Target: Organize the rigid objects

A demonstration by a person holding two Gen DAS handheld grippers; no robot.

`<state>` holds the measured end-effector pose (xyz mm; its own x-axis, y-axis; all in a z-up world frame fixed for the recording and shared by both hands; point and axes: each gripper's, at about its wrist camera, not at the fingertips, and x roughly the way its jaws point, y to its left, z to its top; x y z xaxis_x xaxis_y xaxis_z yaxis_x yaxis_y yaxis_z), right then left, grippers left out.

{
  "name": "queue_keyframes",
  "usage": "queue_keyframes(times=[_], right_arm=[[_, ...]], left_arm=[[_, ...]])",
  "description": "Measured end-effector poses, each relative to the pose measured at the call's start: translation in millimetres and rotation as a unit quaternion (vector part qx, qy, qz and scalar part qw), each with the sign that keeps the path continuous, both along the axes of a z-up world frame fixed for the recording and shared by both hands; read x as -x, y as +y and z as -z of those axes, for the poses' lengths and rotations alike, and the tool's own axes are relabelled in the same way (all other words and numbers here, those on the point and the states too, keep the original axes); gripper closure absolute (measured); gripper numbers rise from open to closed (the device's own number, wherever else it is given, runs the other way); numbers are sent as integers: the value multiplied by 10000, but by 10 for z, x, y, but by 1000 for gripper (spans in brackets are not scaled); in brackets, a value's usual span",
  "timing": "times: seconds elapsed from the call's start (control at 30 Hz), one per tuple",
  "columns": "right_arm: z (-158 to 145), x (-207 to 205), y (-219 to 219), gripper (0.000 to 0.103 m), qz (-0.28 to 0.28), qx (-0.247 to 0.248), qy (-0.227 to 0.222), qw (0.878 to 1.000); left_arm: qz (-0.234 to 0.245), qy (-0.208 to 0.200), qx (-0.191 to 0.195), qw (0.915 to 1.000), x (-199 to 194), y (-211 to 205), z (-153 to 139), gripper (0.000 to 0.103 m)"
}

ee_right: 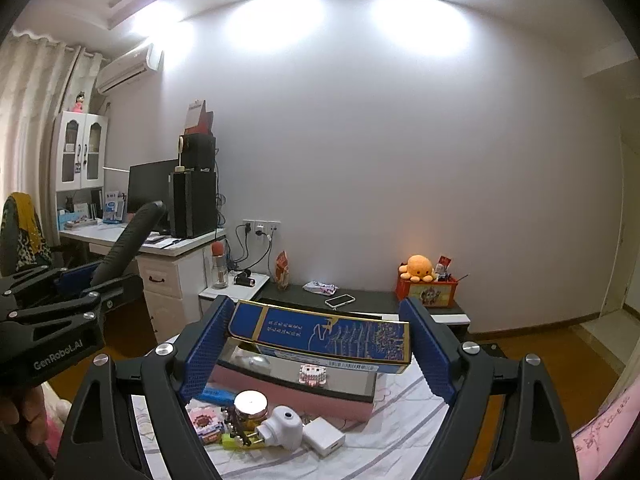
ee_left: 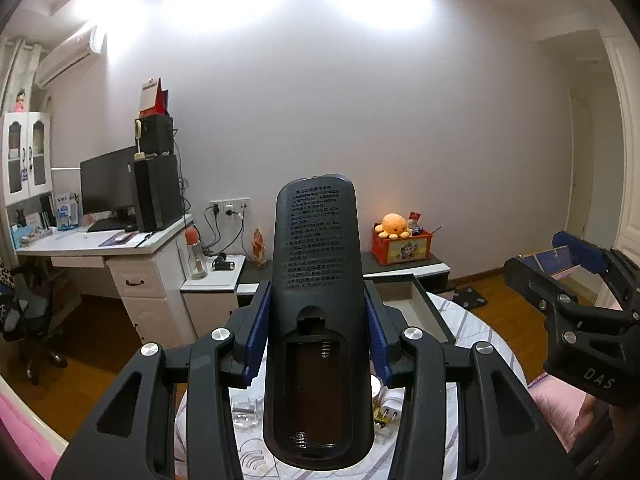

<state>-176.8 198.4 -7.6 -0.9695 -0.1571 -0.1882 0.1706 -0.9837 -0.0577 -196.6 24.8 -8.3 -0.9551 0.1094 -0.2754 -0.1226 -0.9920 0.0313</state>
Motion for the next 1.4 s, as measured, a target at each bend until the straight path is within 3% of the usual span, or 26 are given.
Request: queue_keyframes(times=[0.33,0.7,1.03,1.23,1.4], right_arm=[[-81,198,-46,18,-42,-57,60,10000],[104,757,5,18,-31,-24,-279,9996],[730,1675,87,18,-10,33,-1230,9924],[1181,2059,137,18,-34,11,-1900,9818],[1434,2196,151,17,-21,-39,-2283,9736]], left_arm=[[33,80,34,10000,226,32,-61,59],[117,-237,242,9994,920,189,103,59],[276,-1179,243,9923,1844,331,728,59],[447,-2078,341,9766,2342,577,1376,59],[524,-2389,570,9679,2442,708,1648,59]])
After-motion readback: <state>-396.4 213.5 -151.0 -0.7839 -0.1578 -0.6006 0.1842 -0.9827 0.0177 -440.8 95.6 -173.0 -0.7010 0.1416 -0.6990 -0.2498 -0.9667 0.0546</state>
